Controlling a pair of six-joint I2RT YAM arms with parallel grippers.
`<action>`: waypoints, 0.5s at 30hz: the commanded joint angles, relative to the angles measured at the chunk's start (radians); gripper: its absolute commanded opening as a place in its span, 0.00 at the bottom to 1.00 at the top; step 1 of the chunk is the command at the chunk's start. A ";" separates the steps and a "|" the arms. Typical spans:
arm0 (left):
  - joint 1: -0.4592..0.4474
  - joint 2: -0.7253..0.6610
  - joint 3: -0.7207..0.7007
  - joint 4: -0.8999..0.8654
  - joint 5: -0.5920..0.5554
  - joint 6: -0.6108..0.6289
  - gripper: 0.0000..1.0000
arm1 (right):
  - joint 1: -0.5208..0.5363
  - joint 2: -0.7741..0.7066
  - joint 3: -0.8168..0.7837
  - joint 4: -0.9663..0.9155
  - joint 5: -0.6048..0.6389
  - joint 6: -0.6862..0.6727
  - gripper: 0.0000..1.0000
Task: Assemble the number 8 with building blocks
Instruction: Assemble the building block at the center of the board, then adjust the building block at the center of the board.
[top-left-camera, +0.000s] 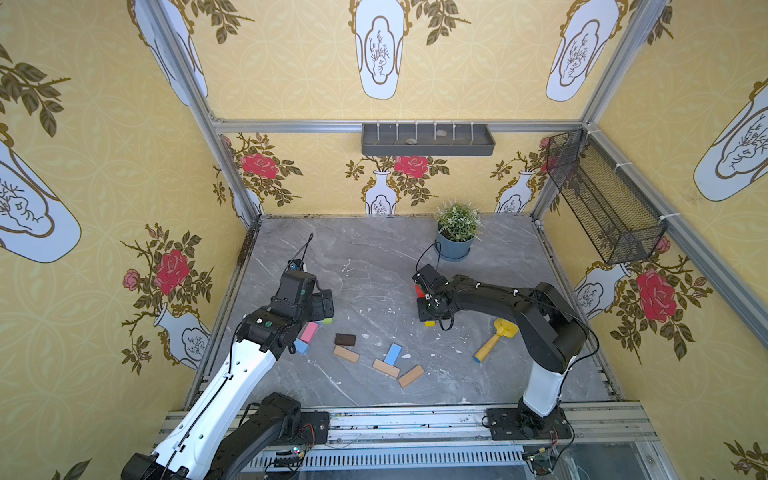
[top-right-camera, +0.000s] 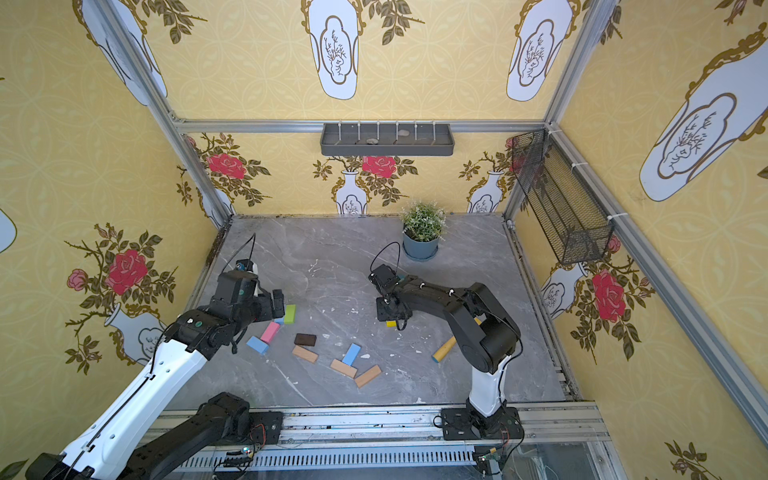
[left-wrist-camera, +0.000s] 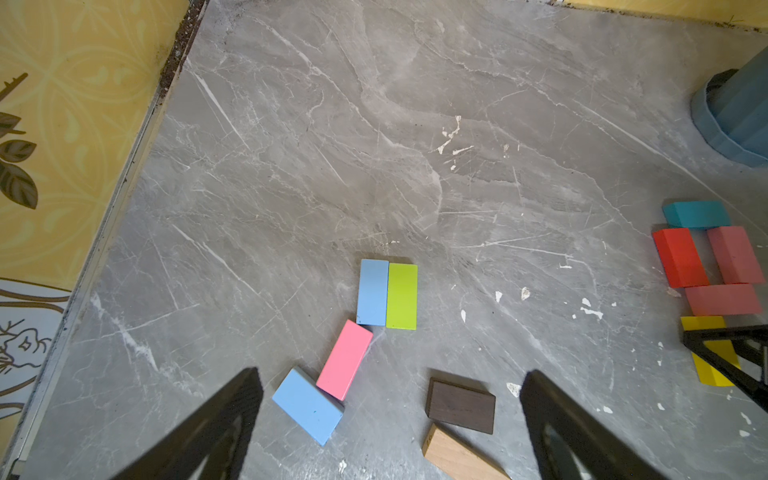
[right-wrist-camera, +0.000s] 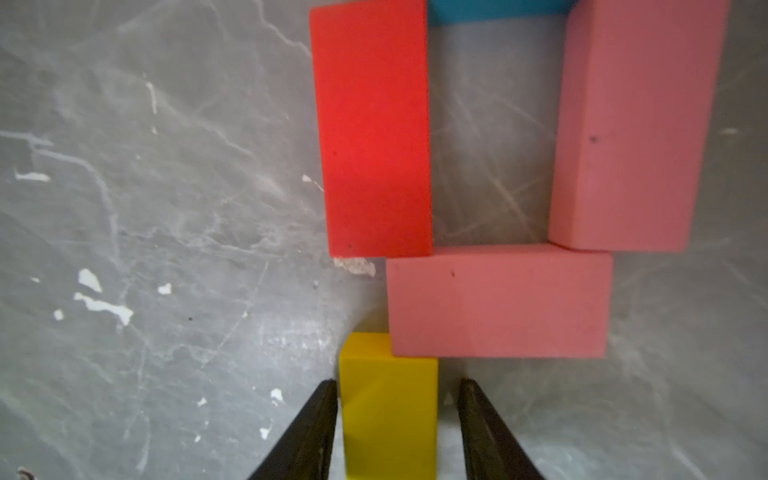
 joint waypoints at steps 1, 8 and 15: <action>0.001 -0.002 -0.007 0.011 0.002 0.002 1.00 | 0.006 -0.030 -0.001 -0.058 0.018 0.015 0.53; 0.002 -0.003 -0.007 0.012 0.003 0.003 1.00 | 0.048 -0.138 0.035 -0.143 0.057 0.041 0.70; 0.002 -0.009 -0.007 0.012 0.002 0.001 1.00 | 0.145 -0.165 0.092 -0.221 0.075 0.157 0.80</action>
